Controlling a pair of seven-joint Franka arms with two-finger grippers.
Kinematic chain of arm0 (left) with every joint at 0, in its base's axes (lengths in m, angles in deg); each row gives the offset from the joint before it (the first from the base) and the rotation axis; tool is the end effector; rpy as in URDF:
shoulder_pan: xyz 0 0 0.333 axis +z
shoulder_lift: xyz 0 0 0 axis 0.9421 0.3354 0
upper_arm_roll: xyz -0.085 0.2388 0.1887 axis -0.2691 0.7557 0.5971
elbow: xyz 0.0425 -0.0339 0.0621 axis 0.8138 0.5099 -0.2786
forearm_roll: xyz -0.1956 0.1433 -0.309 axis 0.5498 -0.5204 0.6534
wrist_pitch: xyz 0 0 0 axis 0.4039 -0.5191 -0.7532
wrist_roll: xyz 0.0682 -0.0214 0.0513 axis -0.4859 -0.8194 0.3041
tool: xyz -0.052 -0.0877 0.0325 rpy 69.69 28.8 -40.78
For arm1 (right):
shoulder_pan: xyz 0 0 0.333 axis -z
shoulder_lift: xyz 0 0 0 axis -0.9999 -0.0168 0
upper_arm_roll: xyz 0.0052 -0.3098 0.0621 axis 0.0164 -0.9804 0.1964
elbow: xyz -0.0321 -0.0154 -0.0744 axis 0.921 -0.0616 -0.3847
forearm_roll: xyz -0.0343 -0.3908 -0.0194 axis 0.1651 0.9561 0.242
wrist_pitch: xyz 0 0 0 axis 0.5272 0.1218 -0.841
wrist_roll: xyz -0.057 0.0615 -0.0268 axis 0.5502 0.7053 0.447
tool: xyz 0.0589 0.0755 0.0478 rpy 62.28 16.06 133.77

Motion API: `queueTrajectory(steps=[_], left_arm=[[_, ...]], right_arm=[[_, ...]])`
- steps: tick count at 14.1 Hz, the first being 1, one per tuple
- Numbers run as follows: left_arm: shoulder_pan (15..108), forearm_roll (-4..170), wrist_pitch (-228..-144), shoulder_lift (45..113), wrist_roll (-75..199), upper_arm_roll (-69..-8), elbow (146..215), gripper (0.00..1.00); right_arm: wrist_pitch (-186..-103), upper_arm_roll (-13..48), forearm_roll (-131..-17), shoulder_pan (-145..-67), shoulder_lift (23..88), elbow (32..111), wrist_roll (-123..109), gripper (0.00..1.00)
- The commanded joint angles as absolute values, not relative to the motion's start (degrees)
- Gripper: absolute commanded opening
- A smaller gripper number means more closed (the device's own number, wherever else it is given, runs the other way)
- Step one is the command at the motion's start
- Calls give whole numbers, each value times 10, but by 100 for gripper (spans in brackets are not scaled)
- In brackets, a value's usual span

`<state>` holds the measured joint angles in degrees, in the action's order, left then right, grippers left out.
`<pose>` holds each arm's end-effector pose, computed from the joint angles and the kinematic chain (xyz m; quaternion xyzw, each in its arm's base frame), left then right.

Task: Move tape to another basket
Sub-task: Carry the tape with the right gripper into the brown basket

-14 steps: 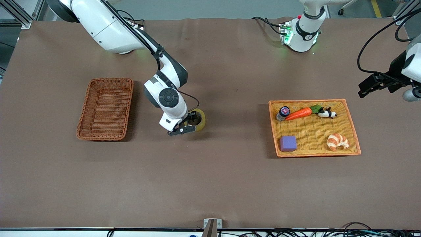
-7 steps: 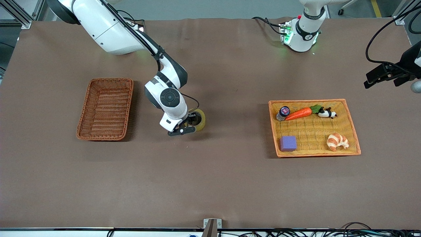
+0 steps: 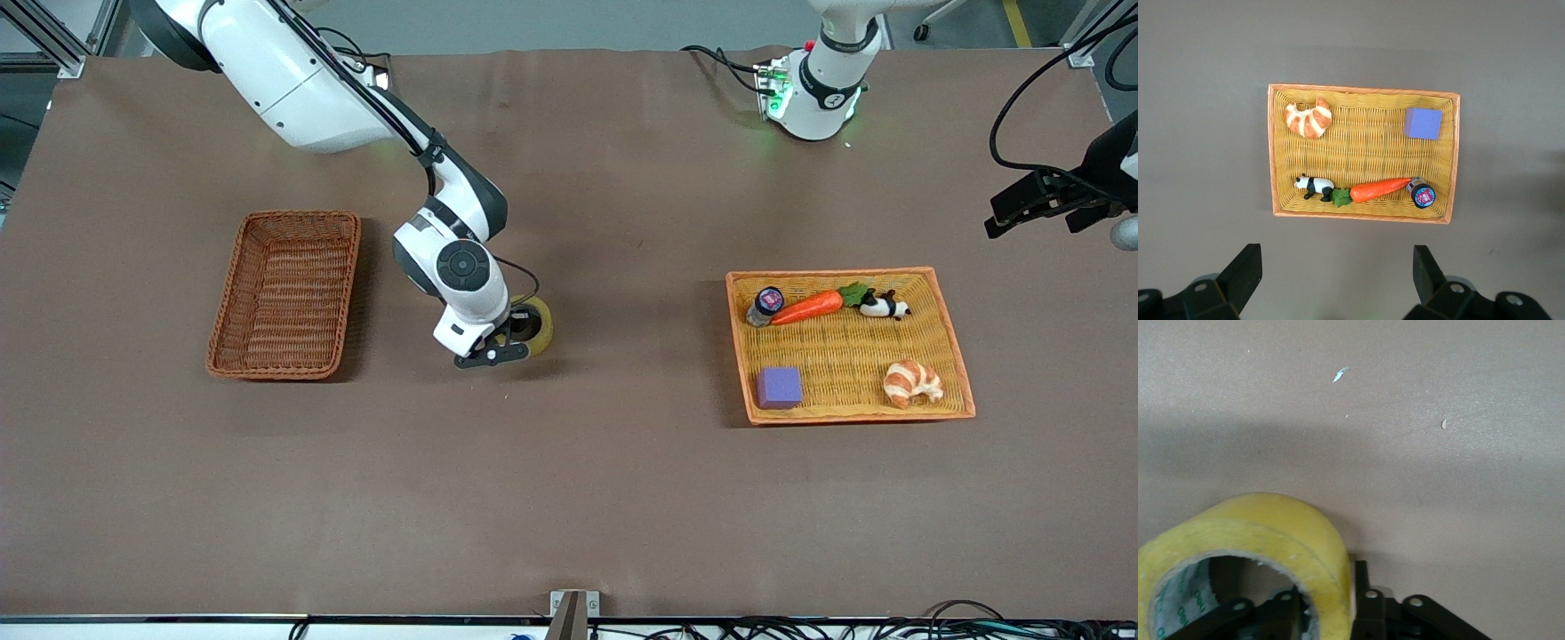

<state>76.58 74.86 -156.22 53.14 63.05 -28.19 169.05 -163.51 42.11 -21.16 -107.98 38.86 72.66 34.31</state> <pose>0.5487 -0.0177 0.6407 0.9995 0.0293 -0.0034 0.0061 0.5319 0.3879 0.1876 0.9965 0.0798 -0.0262 0.0050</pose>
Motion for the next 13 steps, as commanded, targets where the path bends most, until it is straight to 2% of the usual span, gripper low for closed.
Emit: queueTrajectory(steps=[1, 4, 6, 8, 10, 13], left_arm=[[766, 733, -1558, 532, 640, -281, 1686, 100], [763, 715, -1569, 535, 640, -282, 1685, 100], [763, 715, -1569, 535, 639, -285, 1686, 100], [762, 716, -1570, 536, 638, -286, 1686, 100], [763, 716, -1570, 538, 638, -287, 1686, 100], [762, 717, -1577, 538, 637, -288, 1688, 100]], right_arm=[[-1630, 423, -194, -1078, 389, 722, 382, 0], [-1575, 430, -196, -1057, 406, 714, 377, 0], [-1501, 466, -204, -1005, 464, 714, 351, 0], [-1432, 457, -269, -975, 532, 715, 259, 0], [-1379, 378, -332, -977, 591, 720, 145, 0], [-1330, 276, -349, -978, 643, 732, -7, 0]])
